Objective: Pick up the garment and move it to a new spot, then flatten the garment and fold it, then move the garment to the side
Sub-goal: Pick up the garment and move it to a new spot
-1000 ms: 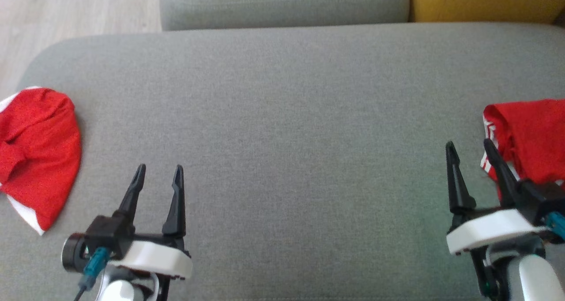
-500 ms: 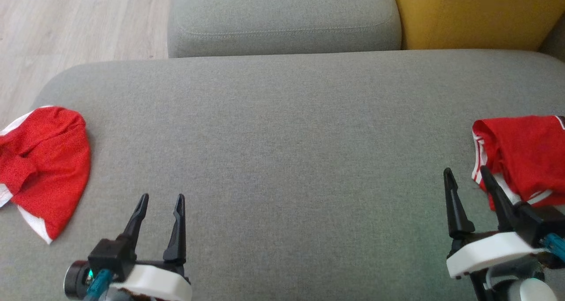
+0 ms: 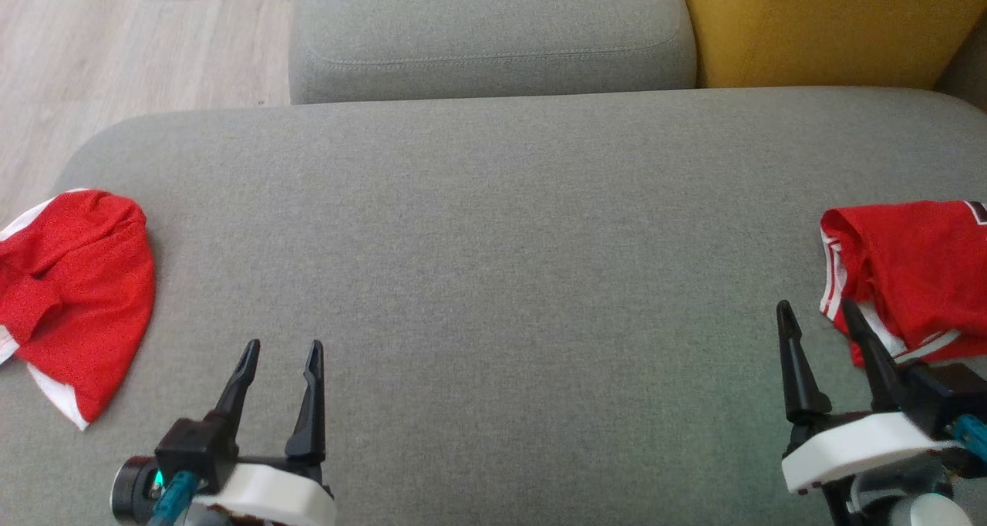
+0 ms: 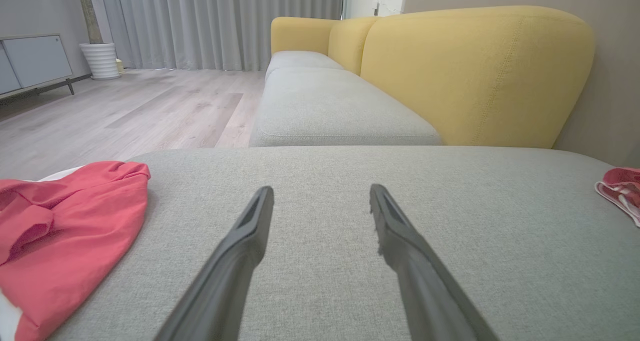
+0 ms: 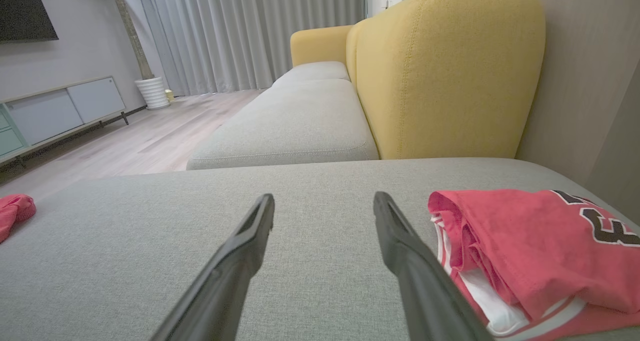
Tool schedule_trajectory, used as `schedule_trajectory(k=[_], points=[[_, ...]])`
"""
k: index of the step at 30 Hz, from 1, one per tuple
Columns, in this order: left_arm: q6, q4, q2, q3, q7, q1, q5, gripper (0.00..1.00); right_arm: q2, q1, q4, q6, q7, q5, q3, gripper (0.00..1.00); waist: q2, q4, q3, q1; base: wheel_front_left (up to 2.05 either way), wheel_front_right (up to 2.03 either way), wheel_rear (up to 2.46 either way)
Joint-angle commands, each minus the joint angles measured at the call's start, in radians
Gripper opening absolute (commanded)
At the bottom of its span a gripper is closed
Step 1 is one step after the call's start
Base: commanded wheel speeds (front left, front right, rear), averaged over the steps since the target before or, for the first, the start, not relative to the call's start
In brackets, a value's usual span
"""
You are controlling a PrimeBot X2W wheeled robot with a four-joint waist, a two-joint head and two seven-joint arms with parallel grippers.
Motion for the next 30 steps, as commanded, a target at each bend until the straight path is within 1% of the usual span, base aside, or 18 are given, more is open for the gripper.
schedule_trajectory(k=[1, 12, 20, 25, 30], points=[[0.006, -0.035, 0.016, 0.034, -0.001, -0.038, -0.009, 1.00, -0.005, -0.029, -0.039, -0.001, 0.002, 0.003, 0.020, 1.00, -0.0001, 0.000, 0.001, 0.0001, 0.00, 0.00, 0.00], [0.011, -0.031, 0.022, 0.026, -0.001, -0.048, -0.011, 1.00, -0.005, -0.022, -0.043, -0.001, 0.002, -0.001, 0.004, 1.00, -0.0001, 0.006, 0.003, 0.0001, 0.00, 0.00, 0.00], [0.012, -0.028, 0.022, 0.018, -0.003, -0.064, -0.011, 1.00, -0.005, -0.018, -0.055, -0.001, 0.008, -0.013, -0.006, 1.00, -0.0001, 0.030, 0.008, 0.0001, 0.00, 0.00, 0.00], [0.011, -0.024, 0.017, 0.015, -0.007, -0.087, -0.015, 1.00, -0.005, -0.005, -0.079, -0.001, 0.011, -0.020, -0.008, 1.00, -0.0001, 0.086, 0.011, 0.0001, 0.00, 0.00, 0.00], [0.010, -0.020, 0.015, 0.016, -0.011, -0.105, -0.017, 1.00, -0.005, 0.009, -0.107, -0.001, 0.012, -0.014, -0.003, 1.00, -0.0001, 0.168, 0.010, 0.0001, 0.00, 0.00, 0.00]])
